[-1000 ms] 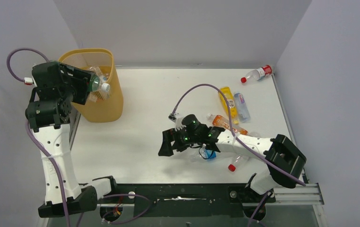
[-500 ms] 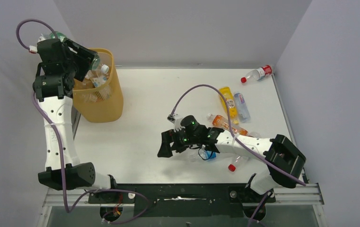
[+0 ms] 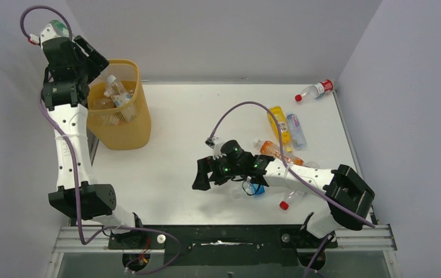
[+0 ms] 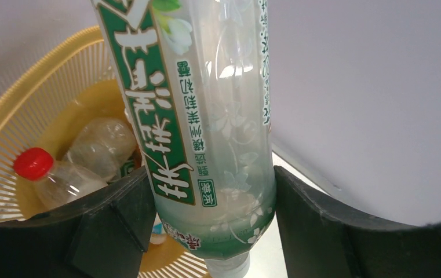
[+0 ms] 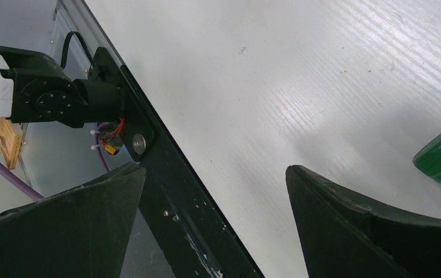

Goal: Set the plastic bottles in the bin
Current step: Place the plastic bottle in the trash bin, then pick up the plastic bottle from the corner of the board.

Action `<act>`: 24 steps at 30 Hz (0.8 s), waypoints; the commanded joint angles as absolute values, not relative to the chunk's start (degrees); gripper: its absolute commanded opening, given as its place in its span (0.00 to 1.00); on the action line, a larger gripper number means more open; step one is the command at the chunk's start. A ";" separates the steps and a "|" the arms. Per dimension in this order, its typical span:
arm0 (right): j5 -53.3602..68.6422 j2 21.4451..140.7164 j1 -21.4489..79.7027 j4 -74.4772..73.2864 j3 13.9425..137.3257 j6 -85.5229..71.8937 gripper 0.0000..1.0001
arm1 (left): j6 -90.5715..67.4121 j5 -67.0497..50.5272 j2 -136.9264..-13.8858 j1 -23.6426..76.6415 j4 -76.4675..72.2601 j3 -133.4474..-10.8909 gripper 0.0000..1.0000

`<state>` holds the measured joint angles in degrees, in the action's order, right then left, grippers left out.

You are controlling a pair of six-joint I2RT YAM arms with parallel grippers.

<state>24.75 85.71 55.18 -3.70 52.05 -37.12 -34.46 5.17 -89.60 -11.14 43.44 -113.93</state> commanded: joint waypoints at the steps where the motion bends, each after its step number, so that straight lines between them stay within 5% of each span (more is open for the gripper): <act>1: 22.65 84.27 55.44 -2.92 54.01 -37.63 0.98 | -25.02 5.73 -85.27 -11.51 33.79 -105.95 0.76; 6: 22.13 85.38 55.46 -4.20 55.38 -37.04 0.98 | -21.57 4.74 -80.17 -11.51 28.87 -96.43 0.97; 17: 19.01 85.55 55.42 -8.62 59.43 -36.06 0.98 | -19.05 4.42 -77.62 -9.59 31.24 -100.34 0.98; 24: 13.86 83.98 51.03 -13.91 62.76 -34.92 0.98 | -17.93 2.89 -80.26 4.30 37.35 -108.47 0.98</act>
